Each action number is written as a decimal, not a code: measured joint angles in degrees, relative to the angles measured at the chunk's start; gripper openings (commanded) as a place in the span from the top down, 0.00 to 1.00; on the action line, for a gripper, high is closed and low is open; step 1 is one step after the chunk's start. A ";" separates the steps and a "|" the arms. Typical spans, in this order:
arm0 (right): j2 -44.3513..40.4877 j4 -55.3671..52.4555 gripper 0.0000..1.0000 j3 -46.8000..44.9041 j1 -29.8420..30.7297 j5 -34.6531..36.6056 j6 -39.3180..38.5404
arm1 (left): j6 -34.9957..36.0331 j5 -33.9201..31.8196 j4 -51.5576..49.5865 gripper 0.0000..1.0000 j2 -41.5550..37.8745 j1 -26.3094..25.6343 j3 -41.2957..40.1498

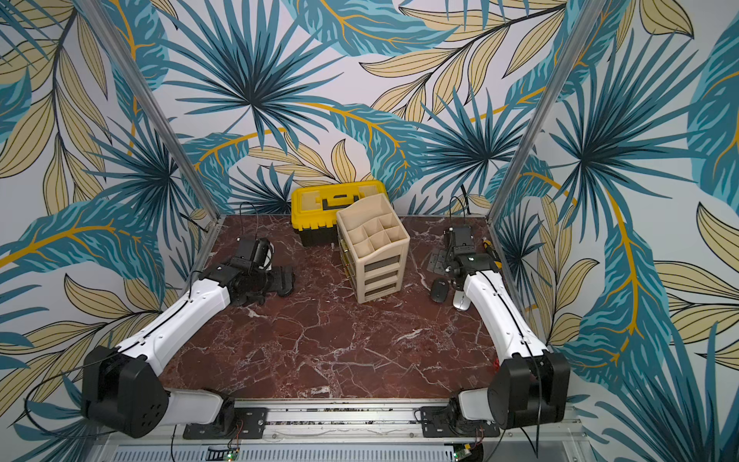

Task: Take the mice out of the drawer
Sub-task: Reset both arms

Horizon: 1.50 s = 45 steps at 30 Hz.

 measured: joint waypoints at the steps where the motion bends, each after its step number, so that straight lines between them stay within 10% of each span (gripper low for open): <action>1: 0.11 0.35 0.00 -0.44 -0.04 -0.39 -0.33 | 0.61 -0.63 0.39 0.00 0.00 0.63 -0.33; 15: -0.83 8.13 0.01 -8.24 -8.74 -7.23 -1.70 | 14.71 -11.08 34.75 0.00 1.64 11.47 -18.14; 45: -1.25 12.66 0.00 -11.41 -12.92 -10.67 -0.57 | 21.14 1.14 81.18 0.00 -8.09 14.80 -45.81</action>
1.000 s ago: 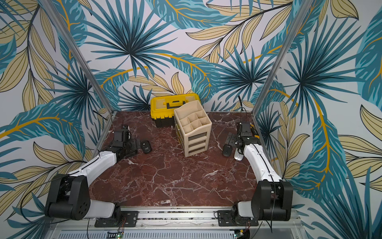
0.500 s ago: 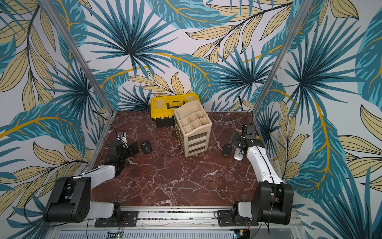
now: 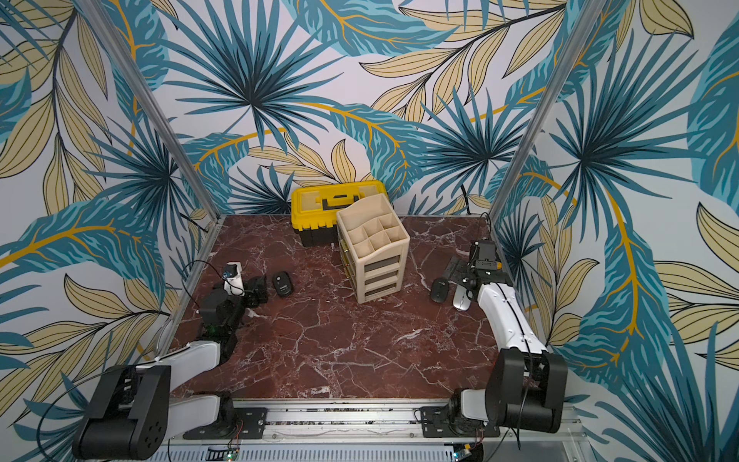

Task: Take the mice out of the drawer
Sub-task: Reset both arms

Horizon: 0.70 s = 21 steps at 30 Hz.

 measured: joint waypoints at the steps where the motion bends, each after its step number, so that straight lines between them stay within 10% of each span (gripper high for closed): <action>1: 0.02 0.07 0.00 0.00 0.00 -0.02 0.00 | 0.00 0.15 0.09 0.00 0.00 0.00 0.00; 21: 0.35 12.15 0.00 -7.76 0.00 1.81 -0.13 | 2.08 2.47 15.76 0.00 18.99 0.55 0.59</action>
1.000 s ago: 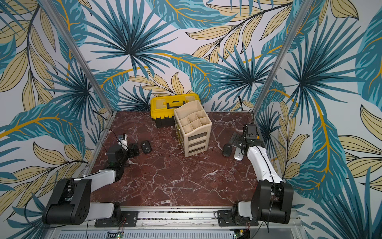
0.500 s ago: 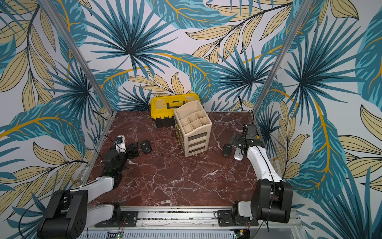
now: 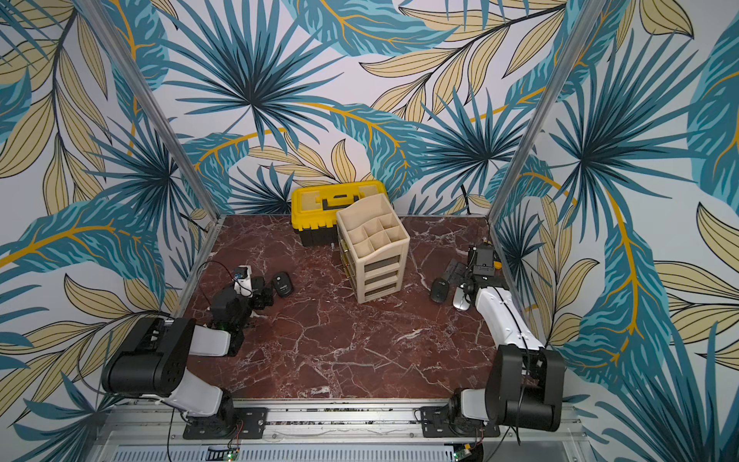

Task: Take the mice out of the drawer
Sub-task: Reset both arms

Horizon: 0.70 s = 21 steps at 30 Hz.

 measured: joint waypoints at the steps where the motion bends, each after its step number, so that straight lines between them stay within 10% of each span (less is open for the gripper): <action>1: 0.00 2.32 0.01 -1.70 0.02 0.48 -0.11 | 0.09 0.11 0.81 0.00 0.07 0.00 0.00; 21: 5.14 47.10 0.01 -21.29 13.99 19.98 -11.72 | 0.48 0.17 -0.74 0.00 0.15 0.04 1.90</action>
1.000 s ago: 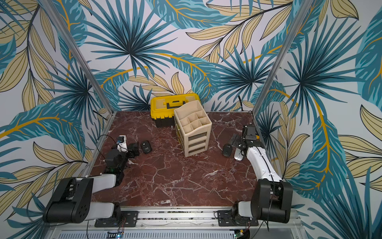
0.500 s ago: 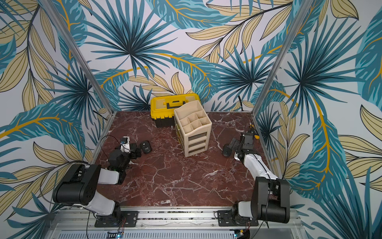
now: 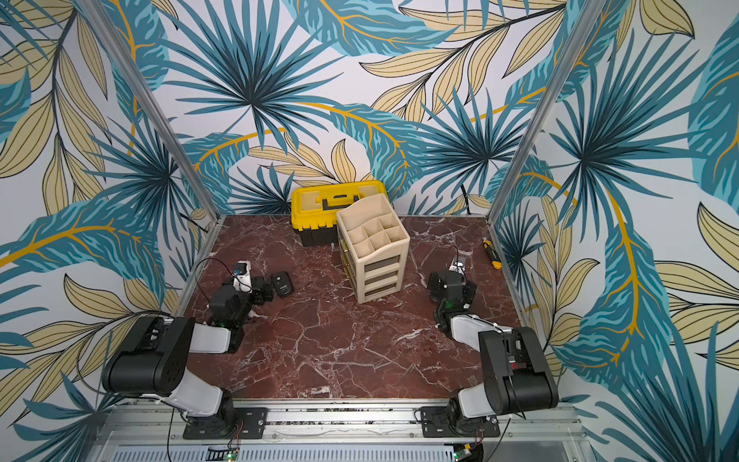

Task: Take the mice out of the drawer
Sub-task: Reset both arms

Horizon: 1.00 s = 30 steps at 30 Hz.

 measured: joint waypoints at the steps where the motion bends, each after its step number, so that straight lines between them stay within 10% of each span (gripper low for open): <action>1: 0.11 1.09 0.00 -0.20 0.61 0.13 -0.74 | 0.00 0.00 0.00 0.00 0.00 0.00 0.00; 9: 2.93 17.84 0.01 -8.63 1.18 -1.64 -4.94 | 0.00 -0.02 -0.09 0.00 0.00 0.00 0.00; 30: 3.26 18.67 0.01 -7.43 1.25 -2.49 -5.68 | 0.00 -0.02 -0.28 0.00 0.00 0.00 0.00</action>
